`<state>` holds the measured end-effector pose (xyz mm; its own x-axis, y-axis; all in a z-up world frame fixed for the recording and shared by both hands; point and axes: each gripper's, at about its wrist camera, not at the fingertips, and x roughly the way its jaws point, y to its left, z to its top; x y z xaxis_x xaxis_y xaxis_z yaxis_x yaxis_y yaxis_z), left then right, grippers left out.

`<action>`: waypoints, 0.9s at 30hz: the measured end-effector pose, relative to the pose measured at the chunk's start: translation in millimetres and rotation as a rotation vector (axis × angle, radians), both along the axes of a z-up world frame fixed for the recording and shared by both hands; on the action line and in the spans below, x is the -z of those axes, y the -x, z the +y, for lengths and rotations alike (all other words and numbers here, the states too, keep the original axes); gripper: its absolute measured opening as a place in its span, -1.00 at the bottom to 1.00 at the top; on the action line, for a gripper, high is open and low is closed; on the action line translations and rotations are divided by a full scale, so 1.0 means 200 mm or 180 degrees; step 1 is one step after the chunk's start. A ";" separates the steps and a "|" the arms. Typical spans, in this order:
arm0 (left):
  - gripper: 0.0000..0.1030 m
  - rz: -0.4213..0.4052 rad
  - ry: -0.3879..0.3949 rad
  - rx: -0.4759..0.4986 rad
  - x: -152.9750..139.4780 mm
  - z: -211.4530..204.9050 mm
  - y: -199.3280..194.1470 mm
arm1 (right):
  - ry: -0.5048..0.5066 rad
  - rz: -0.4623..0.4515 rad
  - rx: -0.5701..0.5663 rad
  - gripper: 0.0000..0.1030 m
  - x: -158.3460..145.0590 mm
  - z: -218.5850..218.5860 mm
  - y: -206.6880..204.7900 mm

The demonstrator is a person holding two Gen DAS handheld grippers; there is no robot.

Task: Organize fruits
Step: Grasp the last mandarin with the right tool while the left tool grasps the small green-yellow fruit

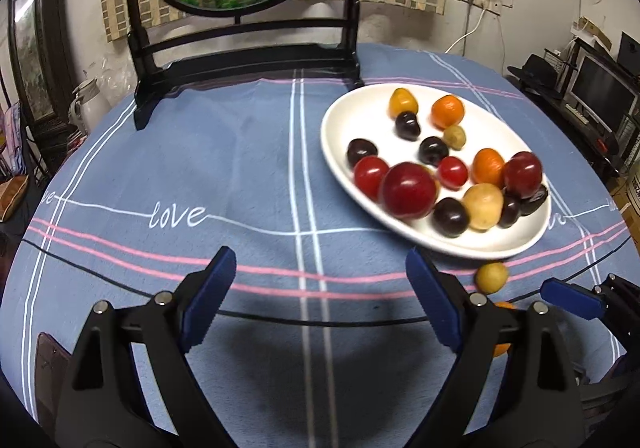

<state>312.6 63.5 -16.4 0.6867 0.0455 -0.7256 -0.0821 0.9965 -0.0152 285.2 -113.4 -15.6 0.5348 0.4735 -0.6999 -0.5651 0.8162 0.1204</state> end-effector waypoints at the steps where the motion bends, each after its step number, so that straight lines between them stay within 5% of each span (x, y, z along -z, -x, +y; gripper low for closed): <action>1: 0.72 0.0016 0.0010 -0.0024 0.01 0.01 0.00 | 0.0028 0.0022 -0.0010 0.04 0.01 0.01 0.00; 16: 0.72 0.0101 0.0159 -0.0090 0.02 0.05 -0.01 | 0.0073 0.0375 0.0042 0.04 0.11 0.08 -0.09; 19: 0.72 0.0099 0.0167 -0.0086 0.02 0.04 -0.01 | 0.0148 0.0369 0.0017 -0.24 0.11 0.08 -0.09; 27: 0.72 0.0070 0.0132 0.0027 0.02 0.00 0.00 | -0.0138 0.0026 0.0298 -0.27 -0.10 -0.12 -0.08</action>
